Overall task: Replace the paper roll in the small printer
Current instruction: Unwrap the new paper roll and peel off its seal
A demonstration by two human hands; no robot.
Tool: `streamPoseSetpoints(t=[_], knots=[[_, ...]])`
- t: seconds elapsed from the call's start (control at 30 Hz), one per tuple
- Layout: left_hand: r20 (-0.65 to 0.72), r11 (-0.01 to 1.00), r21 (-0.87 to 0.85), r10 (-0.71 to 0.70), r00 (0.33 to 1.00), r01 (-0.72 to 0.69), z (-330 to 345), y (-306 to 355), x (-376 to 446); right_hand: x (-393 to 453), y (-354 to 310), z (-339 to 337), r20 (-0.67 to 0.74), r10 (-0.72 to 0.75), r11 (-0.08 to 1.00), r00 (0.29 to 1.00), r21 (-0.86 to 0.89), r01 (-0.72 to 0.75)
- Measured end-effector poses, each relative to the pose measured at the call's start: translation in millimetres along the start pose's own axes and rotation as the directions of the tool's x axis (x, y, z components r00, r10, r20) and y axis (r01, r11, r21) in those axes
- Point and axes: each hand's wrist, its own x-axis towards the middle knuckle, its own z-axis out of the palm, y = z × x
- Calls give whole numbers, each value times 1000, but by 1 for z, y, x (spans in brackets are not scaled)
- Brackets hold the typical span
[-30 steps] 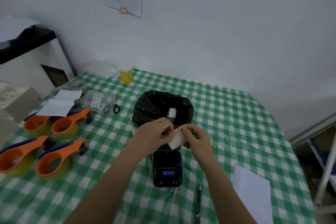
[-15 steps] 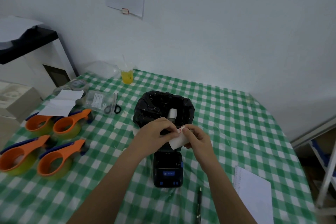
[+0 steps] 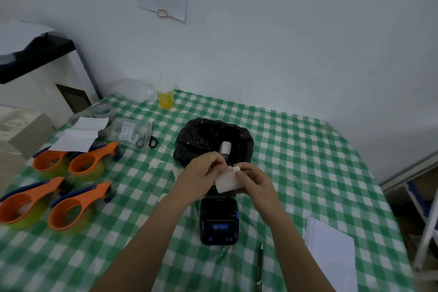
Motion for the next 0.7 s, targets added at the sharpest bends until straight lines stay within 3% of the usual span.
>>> streamPoseSetpoints(t=[0.33,0.7], knots=[[1,999,14,-47,999,47,0,-4,1,0,6,-1,56,-21,1000,998,-7,22],[-68,982,-138,-143,987,132,5,-12,2,6,17,-1,70,-3,999,998,-38,5]])
